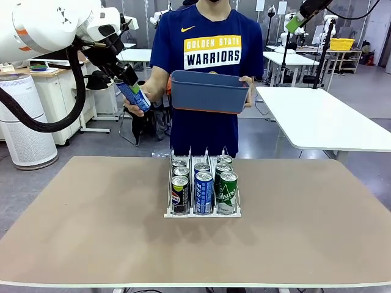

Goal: Fill the beverage cans into the dispenser.
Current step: Place the picked Ionic drink in the line of the Automatic Can Dispenser with the same cans.

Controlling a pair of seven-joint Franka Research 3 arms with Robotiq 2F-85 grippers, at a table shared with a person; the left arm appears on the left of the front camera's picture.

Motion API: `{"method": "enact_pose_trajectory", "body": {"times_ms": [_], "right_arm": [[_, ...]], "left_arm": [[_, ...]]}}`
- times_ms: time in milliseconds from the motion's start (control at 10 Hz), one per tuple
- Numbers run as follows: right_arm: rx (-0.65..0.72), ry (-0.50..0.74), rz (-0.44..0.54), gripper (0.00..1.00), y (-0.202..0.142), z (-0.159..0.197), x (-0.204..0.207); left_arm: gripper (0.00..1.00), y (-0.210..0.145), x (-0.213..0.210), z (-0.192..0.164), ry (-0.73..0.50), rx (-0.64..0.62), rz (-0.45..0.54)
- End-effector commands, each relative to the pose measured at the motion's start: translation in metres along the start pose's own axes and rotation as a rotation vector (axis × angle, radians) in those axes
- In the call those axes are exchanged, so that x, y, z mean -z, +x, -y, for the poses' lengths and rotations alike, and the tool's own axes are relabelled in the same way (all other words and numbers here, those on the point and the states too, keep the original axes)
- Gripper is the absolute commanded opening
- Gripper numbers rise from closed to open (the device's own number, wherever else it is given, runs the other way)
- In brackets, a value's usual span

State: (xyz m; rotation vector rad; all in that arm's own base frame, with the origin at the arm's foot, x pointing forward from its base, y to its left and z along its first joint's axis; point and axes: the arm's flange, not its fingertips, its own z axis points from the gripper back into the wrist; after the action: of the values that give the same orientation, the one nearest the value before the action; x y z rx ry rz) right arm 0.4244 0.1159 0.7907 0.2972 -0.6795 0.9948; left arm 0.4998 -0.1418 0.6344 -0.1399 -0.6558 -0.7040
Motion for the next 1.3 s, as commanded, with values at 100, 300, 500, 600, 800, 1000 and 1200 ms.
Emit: {"method": "enact_pose_trajectory", "body": {"times_ms": [100, 300, 500, 600, 800, 1000, 1200], "right_arm": [[0.001, 0.001, -0.001, 1.0, -0.001, -0.0003, 0.0002], [0.001, 0.001, -0.001, 1.0, -0.001, -0.0003, 0.0002], [0.001, 0.001, -0.001, 1.0, -0.001, -0.0003, 0.0002], [0.001, 0.001, -0.001, 1.0, -0.001, -0.0003, 0.0002], [0.001, 0.001, -0.001, 1.0, -0.001, -0.0003, 0.0002], [0.001, 0.001, -0.001, 1.0, -0.001, -0.0003, 0.0002], [0.001, 0.001, -0.001, 1.0, -0.001, -0.0003, 0.0002]], "left_arm": [[0.0, 0.0001, -0.0022, -0.0011, 0.004, 0.008, 0.005], [0.0, 0.0001, -0.0022, -0.0011, 0.004, 0.008, 0.005], [0.0, 0.0001, -0.0022, -0.0011, 0.004, 0.008, 0.005], [0.0, 0.0001, -0.0022, -0.0011, 0.004, 0.008, 0.005], [0.0, 0.0001, -0.0022, -0.0011, 0.004, 0.008, 0.005], [0.0, 0.0001, -0.0022, -0.0011, 0.004, 0.008, 0.005], [0.0, 0.0001, -0.0022, -0.0011, 0.004, 0.008, 0.005]]}}
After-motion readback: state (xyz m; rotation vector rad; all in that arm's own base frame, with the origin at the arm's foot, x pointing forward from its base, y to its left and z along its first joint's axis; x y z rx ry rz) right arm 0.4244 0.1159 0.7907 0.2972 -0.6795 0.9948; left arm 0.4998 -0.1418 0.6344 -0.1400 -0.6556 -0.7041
